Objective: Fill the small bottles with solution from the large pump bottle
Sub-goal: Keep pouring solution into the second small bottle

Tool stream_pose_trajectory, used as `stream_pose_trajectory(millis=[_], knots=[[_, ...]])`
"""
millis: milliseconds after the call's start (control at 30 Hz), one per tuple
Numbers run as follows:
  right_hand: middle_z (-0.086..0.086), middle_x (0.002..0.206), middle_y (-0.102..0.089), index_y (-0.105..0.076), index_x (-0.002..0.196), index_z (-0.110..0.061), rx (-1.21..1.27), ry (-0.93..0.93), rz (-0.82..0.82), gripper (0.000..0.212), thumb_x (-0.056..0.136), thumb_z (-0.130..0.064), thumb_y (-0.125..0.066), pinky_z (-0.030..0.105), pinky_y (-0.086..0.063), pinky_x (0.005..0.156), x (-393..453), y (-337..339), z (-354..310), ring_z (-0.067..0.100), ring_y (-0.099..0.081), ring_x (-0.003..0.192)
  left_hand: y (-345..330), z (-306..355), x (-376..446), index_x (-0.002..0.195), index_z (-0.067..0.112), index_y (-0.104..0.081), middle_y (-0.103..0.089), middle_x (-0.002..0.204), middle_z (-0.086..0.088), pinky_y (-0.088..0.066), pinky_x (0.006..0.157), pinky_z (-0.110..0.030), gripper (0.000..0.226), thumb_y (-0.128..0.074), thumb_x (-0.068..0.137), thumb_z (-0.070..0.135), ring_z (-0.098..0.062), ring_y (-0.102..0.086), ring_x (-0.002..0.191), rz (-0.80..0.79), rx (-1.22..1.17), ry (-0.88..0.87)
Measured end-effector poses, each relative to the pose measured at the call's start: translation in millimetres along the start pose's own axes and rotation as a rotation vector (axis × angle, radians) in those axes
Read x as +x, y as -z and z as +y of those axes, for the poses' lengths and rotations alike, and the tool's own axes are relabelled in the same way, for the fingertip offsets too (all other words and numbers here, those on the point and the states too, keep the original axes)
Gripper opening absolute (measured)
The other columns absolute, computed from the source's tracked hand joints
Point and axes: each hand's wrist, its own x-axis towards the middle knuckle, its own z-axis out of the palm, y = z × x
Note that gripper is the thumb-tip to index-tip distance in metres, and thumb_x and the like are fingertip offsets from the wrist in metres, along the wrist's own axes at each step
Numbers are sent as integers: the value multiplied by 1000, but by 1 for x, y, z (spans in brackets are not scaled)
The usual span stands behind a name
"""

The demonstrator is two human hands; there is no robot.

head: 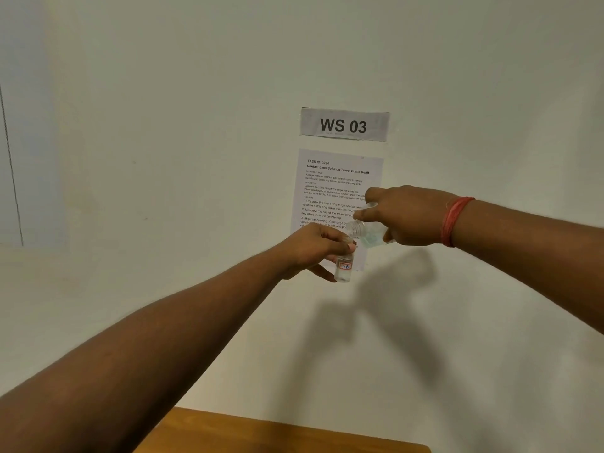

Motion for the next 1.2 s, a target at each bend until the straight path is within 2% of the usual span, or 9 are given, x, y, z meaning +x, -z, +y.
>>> stream_pose_trajectory(millis=[333, 867, 1200], knots=[[4, 135, -45, -37, 149, -29, -3, 4, -15, 68, 88, -25, -69, 38, -53, 88, 0, -1, 0, 28, -60, 104, -1, -2, 1, 118, 6, -73, -74, 115, -9, -63, 81, -54, 25, -70, 94, 14, -27, -71, 106, 4, 18, 3], [4, 133, -46, -38, 148, -28, -12, 15, -10, 68, 88, -26, -69, 35, -52, 87, -1, 0, -1, 28, -60, 104, -2, -2, 0, 116, 5, -73, -74, 113, -10, -63, 81, -55, 24, -70, 94, 15, -26, -71, 106, -1, 20, -5], [5, 133, -46, -37, 149, -28, -15, 12, -14, 68, 89, -26, -68, 35, -52, 88, -3, 1, -2, 28, -60, 105, -3, -3, -2, 119, 6, -72, -75, 113, -9, -64, 78, -49, 26, -69, 95, 15, -23, -72, 103, 5, 20, -5]])
